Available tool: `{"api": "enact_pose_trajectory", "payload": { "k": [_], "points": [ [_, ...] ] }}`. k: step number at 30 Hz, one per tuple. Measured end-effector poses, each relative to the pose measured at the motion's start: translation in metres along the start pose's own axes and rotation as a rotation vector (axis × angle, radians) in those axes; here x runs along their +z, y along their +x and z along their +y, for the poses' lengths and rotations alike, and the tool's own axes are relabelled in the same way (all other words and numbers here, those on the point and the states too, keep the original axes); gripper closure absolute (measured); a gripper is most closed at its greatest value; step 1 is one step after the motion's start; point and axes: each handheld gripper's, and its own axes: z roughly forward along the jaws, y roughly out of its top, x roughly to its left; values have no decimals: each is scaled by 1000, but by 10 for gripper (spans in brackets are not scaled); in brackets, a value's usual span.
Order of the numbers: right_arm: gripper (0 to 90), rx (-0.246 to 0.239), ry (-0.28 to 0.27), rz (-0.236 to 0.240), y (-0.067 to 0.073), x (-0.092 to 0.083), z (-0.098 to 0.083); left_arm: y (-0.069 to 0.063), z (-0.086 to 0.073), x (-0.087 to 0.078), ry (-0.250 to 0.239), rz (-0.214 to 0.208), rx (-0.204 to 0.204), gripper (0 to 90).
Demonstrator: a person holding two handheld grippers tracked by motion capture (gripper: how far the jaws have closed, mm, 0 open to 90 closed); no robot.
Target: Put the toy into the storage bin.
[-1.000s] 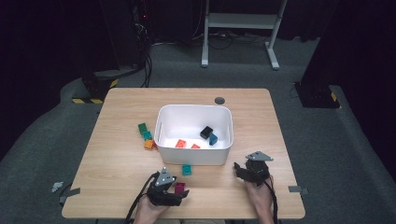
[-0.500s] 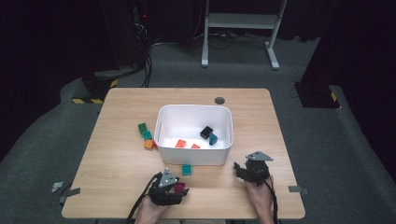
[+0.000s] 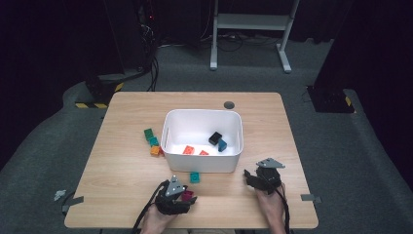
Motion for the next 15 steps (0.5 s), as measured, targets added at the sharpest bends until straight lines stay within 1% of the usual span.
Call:
{"api": "enact_pose_trajectory", "payload": {
  "k": [5,11,15],
  "points": [
    [345,0,0,0,0,0,0,0,0,0,-1,-7,-4,448],
    [345,0,0,0,0,0,0,1,1,0,-2,-9,2,455],
    [345,0,0,0,0,0,0,1,1,0,-6,-12,-6,457]
  ]
}}
